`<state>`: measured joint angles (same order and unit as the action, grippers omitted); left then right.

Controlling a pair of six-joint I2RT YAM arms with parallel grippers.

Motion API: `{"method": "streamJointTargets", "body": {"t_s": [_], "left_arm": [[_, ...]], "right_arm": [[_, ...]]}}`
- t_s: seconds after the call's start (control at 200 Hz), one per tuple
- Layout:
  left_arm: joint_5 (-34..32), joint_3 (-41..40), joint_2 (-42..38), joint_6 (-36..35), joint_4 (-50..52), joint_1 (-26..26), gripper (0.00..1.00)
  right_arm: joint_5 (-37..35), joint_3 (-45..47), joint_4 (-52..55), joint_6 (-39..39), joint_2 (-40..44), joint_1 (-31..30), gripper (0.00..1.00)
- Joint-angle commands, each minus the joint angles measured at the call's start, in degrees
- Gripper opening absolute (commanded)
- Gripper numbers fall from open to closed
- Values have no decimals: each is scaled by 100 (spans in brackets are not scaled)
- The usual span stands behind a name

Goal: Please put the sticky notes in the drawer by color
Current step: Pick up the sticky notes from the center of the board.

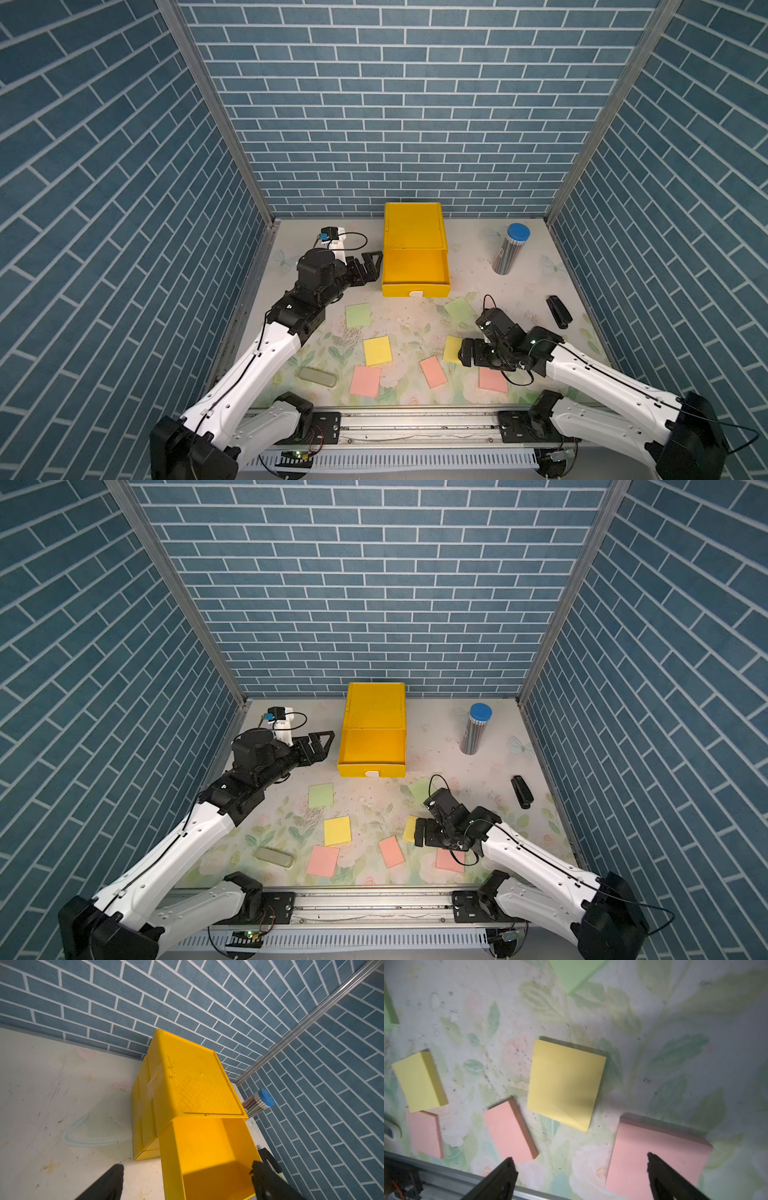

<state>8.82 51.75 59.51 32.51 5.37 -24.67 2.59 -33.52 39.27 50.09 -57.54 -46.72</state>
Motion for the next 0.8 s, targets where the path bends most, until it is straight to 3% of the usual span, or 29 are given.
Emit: {"method": "streamJointTargets", "body": {"t_s": [0.0, 0.32, 0.795], "left_arm": [[-36, -181, -4, -101, 87, 13, 100], [-168, -410, -98, -172, 41, 14, 100], [-298, -432, -98, -296, 124, 12, 100]], "right_arm": [[-137, -1, -668, 388, -160, -34, 100], [-51, -51, -1428, 300, -1312, -132, 100], [-525, -633, -990, 232, -2428, -481, 98]]}}
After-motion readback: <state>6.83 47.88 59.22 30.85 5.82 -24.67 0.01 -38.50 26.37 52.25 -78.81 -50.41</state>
